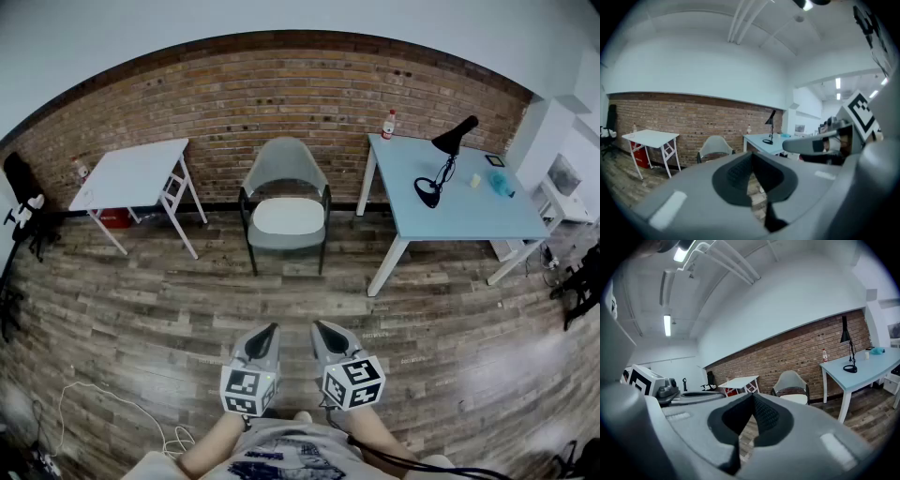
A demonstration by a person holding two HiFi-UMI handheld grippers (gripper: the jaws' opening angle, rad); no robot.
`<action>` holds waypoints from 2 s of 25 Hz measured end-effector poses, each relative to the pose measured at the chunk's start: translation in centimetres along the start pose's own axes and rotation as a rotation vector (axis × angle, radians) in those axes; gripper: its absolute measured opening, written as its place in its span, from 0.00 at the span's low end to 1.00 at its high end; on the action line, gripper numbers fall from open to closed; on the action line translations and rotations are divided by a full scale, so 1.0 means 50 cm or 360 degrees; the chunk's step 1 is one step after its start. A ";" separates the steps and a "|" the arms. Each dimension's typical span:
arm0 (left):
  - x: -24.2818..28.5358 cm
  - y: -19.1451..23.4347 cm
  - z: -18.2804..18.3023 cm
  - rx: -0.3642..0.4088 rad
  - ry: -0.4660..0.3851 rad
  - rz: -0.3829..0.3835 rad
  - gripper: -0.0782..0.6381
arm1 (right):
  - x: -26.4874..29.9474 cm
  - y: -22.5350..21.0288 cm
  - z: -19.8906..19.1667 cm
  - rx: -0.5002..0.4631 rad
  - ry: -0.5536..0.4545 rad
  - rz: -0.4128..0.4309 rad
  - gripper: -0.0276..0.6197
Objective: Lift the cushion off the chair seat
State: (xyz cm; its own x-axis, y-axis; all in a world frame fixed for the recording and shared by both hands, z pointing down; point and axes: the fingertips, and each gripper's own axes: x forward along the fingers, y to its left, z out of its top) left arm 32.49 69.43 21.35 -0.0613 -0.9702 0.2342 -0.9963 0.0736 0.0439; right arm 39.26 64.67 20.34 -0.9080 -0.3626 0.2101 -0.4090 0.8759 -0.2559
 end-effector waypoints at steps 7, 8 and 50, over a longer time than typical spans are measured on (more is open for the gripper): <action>0.001 0.015 -0.013 0.0003 0.0024 0.0002 0.10 | 0.013 -0.003 -0.002 0.0032 -0.0013 -0.0010 0.04; 0.006 0.020 -0.012 0.0002 0.0026 0.0003 0.10 | 0.019 -0.005 -0.001 0.0033 -0.0011 -0.0010 0.04; 0.535 0.680 0.095 -0.0085 0.0117 -0.0198 0.10 | 0.823 -0.138 0.167 0.0058 0.0155 -0.0165 0.04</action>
State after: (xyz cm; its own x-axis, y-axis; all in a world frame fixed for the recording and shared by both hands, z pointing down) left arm -3.31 44.88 24.49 0.0687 -0.9532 0.2944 -0.9912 -0.0319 0.1282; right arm 3.94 41.06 22.88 -0.8481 -0.4164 0.3275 -0.5050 0.8224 -0.2620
